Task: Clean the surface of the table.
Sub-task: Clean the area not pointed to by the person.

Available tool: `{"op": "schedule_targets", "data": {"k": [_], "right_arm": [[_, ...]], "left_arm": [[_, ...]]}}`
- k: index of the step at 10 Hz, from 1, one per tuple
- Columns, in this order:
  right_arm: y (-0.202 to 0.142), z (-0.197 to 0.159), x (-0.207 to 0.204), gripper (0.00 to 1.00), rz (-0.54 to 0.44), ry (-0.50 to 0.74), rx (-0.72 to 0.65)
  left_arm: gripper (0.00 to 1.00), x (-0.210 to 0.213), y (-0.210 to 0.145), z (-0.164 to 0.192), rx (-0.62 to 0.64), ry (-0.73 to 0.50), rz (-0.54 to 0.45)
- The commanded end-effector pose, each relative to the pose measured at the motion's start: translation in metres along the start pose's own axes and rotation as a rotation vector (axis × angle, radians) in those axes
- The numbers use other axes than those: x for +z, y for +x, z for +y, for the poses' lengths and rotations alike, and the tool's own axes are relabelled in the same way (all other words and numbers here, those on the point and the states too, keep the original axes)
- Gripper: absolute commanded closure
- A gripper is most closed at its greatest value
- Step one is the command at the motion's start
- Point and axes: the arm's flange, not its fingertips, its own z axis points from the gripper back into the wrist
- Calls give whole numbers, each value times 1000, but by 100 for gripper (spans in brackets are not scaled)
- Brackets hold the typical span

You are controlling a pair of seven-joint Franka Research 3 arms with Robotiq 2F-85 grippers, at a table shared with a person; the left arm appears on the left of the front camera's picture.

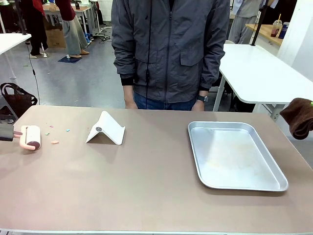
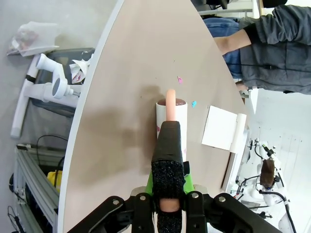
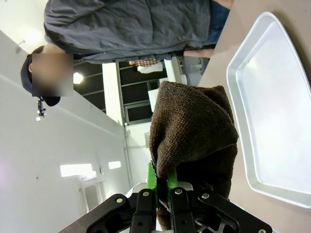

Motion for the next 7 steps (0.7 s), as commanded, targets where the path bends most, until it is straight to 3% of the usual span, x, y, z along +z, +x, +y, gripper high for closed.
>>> {"op": "schedule_targets", "data": {"k": [1, 7], "right_arm": [[-1, 6, -1, 91, 10, 8, 10], [-1, 6, -1, 91, 10, 8, 10]], "left_arm": [[78, -11, -2, -3, 29, 9, -44], [78, -47, -10, -5, -20, 89, -7]]}}
